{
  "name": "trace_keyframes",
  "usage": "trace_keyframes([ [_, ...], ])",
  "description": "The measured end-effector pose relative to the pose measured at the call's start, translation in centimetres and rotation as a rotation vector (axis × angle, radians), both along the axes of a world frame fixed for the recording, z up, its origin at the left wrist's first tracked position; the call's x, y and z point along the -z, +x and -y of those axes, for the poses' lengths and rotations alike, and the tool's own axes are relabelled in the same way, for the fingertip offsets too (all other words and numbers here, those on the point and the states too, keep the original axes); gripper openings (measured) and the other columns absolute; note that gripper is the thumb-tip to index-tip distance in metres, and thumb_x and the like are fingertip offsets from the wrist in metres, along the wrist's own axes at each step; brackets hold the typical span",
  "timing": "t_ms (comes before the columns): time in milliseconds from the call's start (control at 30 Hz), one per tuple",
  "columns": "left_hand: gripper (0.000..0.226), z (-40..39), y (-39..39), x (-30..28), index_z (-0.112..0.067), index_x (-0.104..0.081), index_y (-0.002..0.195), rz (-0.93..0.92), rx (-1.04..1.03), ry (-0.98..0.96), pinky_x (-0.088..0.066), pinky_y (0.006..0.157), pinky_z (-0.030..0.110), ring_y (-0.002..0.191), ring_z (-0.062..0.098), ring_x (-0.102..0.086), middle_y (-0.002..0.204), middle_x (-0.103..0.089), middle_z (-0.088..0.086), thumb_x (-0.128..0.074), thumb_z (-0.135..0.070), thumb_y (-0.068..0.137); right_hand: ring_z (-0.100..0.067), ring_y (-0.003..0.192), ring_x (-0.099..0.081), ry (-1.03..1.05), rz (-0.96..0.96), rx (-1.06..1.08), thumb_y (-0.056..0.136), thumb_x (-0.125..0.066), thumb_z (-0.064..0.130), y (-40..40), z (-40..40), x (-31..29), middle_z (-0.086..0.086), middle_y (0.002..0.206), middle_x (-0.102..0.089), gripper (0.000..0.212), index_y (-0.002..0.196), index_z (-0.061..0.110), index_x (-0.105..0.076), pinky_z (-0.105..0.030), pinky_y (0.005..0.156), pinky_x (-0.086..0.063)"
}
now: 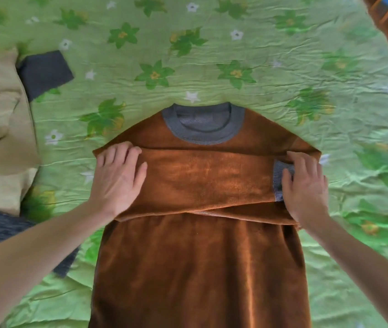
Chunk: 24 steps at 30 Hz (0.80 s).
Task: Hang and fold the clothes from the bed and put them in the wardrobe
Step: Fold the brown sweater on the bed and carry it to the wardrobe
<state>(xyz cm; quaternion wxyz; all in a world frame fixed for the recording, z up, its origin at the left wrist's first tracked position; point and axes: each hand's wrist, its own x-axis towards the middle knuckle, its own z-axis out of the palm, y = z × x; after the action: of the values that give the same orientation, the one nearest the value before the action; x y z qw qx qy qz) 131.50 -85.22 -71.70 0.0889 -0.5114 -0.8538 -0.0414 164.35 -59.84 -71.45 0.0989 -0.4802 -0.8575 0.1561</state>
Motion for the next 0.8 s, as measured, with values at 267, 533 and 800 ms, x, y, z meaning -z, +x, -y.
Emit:
trace_keyframes([
  [267,0.065,5.0,6.4,3.4,-0.013,-0.036,0.163,0.206,-0.007,-0.141,-0.024,0.128,0.055,0.158,0.032,-0.031,0.169,-0.034,0.012,-0.028,-0.048,0.109,-0.021,0.160,-0.015,0.004,0.219,-0.327,0.108,-0.022,0.054,2.1,5.8,3.5,-0.001,0.172,-0.024,0.065,0.165,0.023,-0.028,-0.048,0.129,-0.021],
  [533,0.067,14.9,14.4,3.3,-0.024,-0.024,0.168,0.473,-0.352,-0.103,-0.032,0.125,0.054,0.160,0.032,-0.023,0.176,-0.016,0.005,-0.023,-0.051,0.107,-0.026,0.161,-0.015,0.016,0.132,-0.249,0.107,-0.032,0.049,5.9,10.1,3.0,-0.006,0.171,-0.027,0.061,0.162,0.022,-0.036,-0.052,0.128,-0.020],
  [800,0.074,25.3,21.7,1.4,-0.009,-0.041,0.157,0.687,-0.634,-0.015,-0.055,0.097,0.053,0.119,0.035,-0.062,0.132,-0.062,0.013,-0.077,-0.024,0.094,-0.037,0.149,-0.038,-0.268,-0.112,0.102,0.091,-0.077,0.014,15.4,22.7,1.6,-0.009,0.167,-0.032,0.078,0.159,0.020,-0.040,-0.059,0.111,-0.042],
])
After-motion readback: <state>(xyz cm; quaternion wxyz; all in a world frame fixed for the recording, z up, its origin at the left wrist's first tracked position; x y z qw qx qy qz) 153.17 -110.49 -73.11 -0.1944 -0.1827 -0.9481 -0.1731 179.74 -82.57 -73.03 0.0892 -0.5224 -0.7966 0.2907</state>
